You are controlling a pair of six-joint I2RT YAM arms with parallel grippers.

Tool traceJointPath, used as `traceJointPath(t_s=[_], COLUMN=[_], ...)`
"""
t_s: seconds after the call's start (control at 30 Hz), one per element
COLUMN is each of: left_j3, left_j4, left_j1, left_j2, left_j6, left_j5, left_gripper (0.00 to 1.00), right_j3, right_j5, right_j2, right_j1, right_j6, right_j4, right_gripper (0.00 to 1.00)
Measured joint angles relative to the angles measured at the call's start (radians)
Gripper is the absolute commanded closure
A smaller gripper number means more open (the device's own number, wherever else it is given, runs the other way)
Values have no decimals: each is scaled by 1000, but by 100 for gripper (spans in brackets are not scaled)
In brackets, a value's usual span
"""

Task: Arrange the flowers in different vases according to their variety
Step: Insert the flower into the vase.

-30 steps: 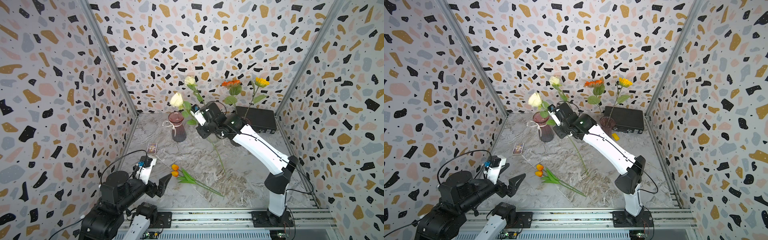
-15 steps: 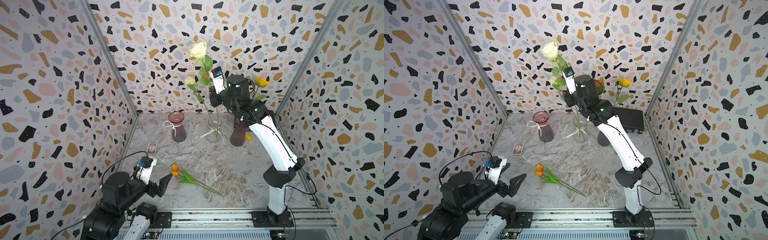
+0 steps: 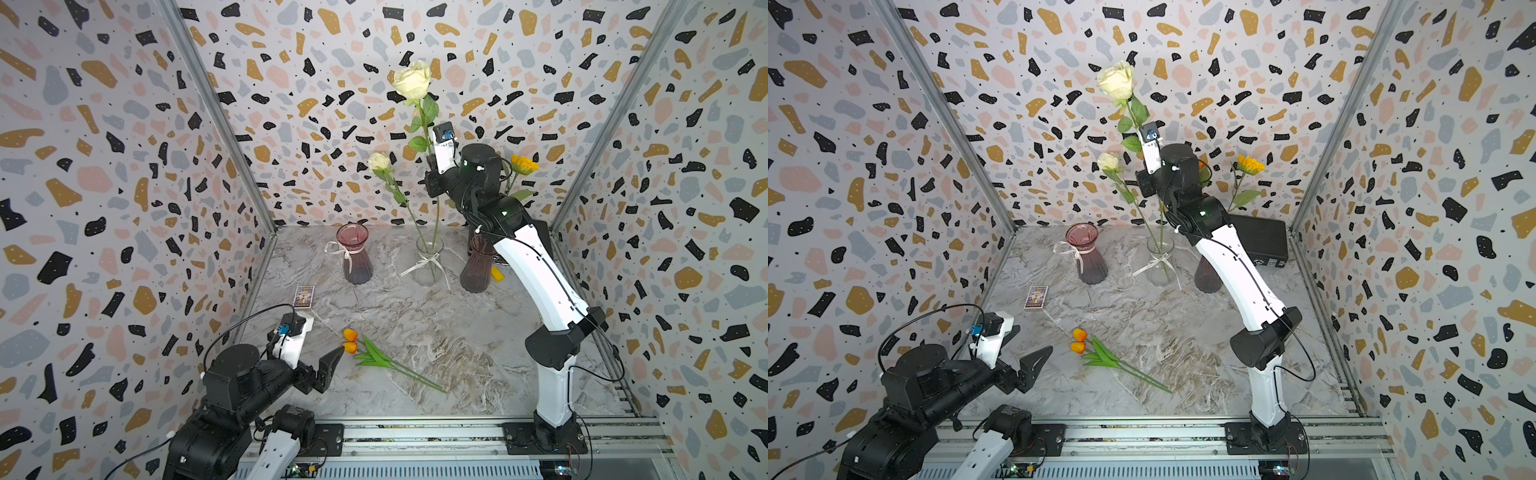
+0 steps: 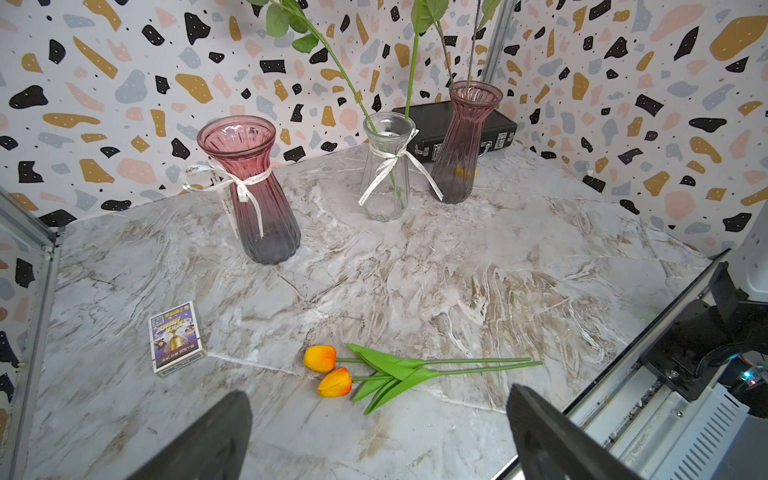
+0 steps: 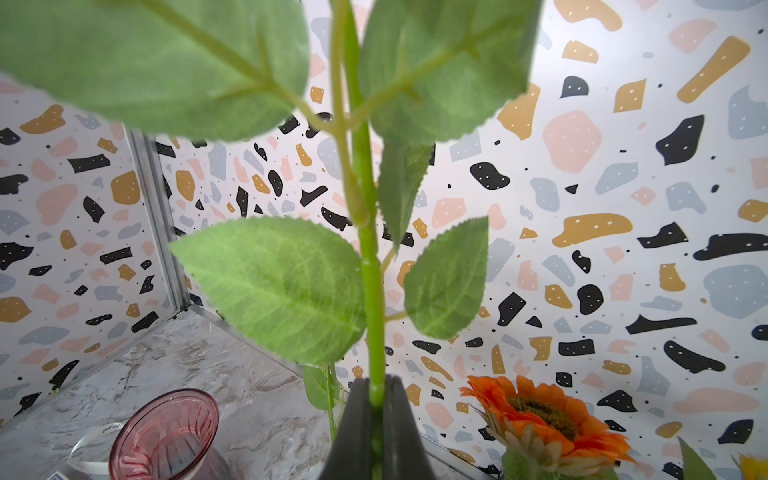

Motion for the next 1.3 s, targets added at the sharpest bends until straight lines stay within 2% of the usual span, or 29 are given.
traceJointPath(t_s=[0.23, 0.97, 1.3], left_j3=[-5, -5, -5], left_j4=[7, 7, 7], left_j1=[0, 0, 0], left_j2=[0, 0, 0], left_j6=[3, 4, 4], left_j5=[-5, -8, -7], left_gripper=[1, 0, 0], right_j3=[-6, -414, -480], right_j5=[-2, -91, -106], right_j2=[32, 43, 47], right_j1=[-21, -69, -69], right_j6=[0, 41, 41], right_j4=[40, 233, 249], right_gripper=[100, 100, 100])
